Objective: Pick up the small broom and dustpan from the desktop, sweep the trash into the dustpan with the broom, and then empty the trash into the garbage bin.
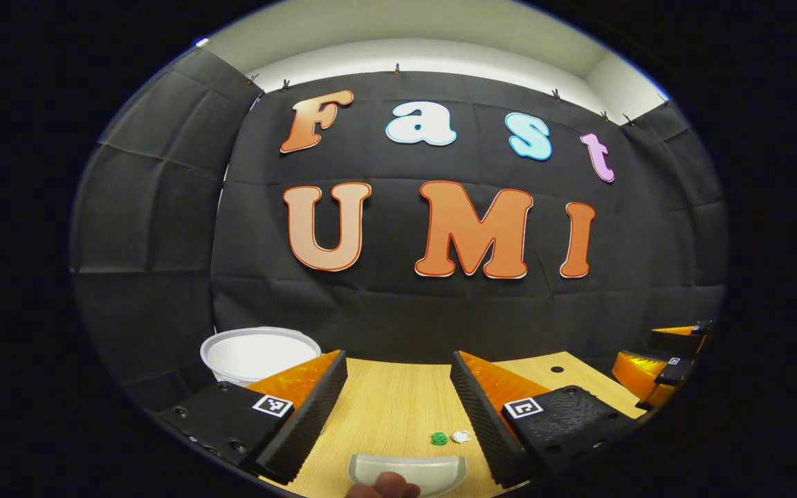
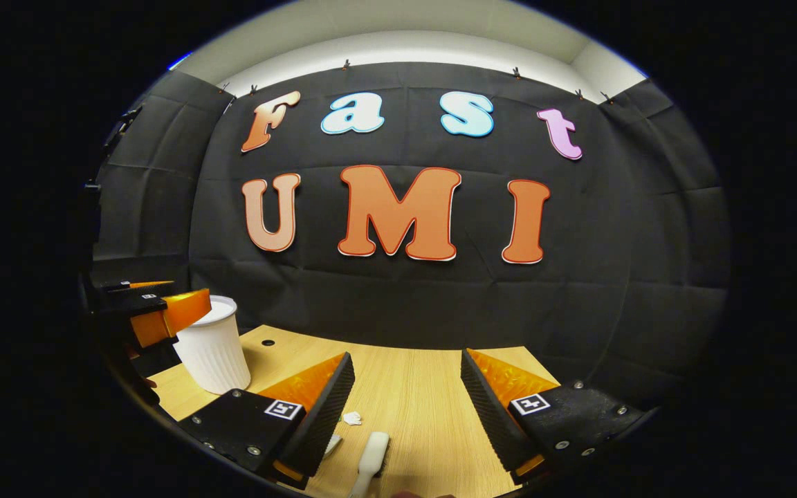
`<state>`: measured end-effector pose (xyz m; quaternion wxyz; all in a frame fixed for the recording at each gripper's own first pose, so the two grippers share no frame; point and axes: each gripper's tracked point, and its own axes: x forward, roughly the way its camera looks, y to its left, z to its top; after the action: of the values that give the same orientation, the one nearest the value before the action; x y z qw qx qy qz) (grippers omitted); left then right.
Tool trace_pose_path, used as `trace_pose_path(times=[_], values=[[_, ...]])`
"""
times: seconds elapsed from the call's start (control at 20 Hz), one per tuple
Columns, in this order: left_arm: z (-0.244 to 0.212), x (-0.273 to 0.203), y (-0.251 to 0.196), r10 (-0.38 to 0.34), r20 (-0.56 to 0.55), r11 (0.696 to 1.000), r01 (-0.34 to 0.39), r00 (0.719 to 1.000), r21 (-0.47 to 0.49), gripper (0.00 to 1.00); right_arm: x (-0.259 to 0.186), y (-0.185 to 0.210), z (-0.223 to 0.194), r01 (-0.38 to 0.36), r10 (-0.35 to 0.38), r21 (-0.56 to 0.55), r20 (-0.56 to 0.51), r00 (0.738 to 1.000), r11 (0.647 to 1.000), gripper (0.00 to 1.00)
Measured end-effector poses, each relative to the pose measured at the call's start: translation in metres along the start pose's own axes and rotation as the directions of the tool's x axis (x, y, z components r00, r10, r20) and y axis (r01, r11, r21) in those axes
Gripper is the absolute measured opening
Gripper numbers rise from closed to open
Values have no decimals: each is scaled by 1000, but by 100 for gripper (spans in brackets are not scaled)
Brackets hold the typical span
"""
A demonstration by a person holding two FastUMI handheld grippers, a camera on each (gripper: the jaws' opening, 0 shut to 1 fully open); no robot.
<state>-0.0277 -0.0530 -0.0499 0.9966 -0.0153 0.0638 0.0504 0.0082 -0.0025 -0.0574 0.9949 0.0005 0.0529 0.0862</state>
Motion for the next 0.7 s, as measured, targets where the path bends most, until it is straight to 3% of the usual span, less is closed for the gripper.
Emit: trace_pose_path(times=[0.7], values=[[5,1,5,-20,35,1000,20,999,8,94,-4,4,-2,47,-47,11,0,999,999,93]])
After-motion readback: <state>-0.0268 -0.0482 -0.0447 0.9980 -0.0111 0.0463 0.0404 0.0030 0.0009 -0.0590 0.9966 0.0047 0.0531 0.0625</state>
